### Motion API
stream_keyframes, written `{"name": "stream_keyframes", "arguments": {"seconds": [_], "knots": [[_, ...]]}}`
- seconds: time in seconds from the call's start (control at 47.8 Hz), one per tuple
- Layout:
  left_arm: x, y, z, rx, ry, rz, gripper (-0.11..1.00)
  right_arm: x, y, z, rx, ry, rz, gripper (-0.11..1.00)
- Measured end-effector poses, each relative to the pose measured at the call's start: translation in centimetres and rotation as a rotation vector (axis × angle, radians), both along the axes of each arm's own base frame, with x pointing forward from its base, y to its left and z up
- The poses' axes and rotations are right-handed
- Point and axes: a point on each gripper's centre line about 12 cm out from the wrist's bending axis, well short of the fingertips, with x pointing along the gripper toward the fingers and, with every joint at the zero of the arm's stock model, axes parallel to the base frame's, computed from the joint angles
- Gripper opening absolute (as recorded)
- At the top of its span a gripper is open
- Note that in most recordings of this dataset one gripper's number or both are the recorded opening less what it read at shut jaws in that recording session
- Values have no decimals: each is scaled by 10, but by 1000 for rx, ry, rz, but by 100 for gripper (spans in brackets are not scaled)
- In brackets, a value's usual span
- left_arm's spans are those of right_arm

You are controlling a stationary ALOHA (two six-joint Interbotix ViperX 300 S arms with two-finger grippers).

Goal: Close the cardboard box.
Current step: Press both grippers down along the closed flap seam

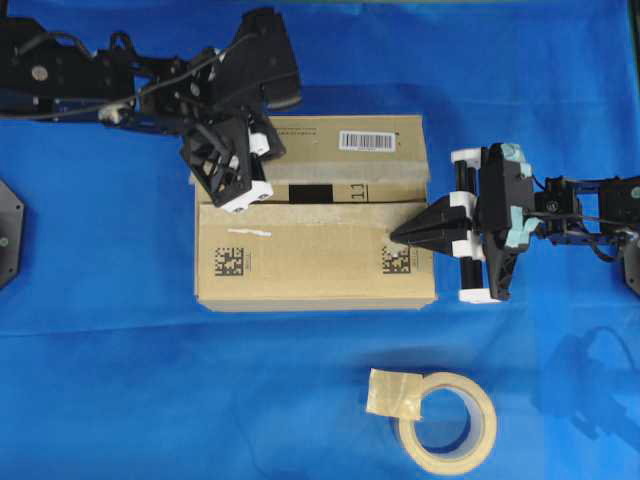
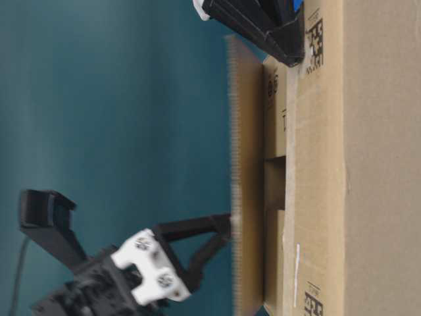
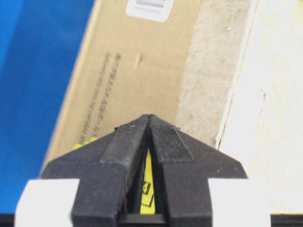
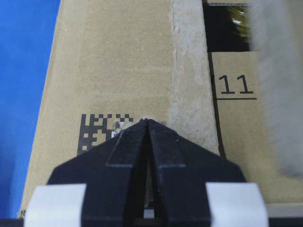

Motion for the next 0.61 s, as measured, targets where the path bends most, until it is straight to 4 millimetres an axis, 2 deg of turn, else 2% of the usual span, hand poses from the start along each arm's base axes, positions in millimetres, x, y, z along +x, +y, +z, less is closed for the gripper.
{"name": "stream_keyframes", "arguments": {"seconds": [0.168,0.314,0.607], "knots": [[-7,-5,-22,-31,-33,39,0,0,-1,1,0,-3,-3,0],[-11,-10,-32,-37,-63,43,0,0,-6,1,0,-3,-20,0],[-10,-16,-33,-35,-104,31,0,-1,-28,1,0,-3,-91,0]]}}
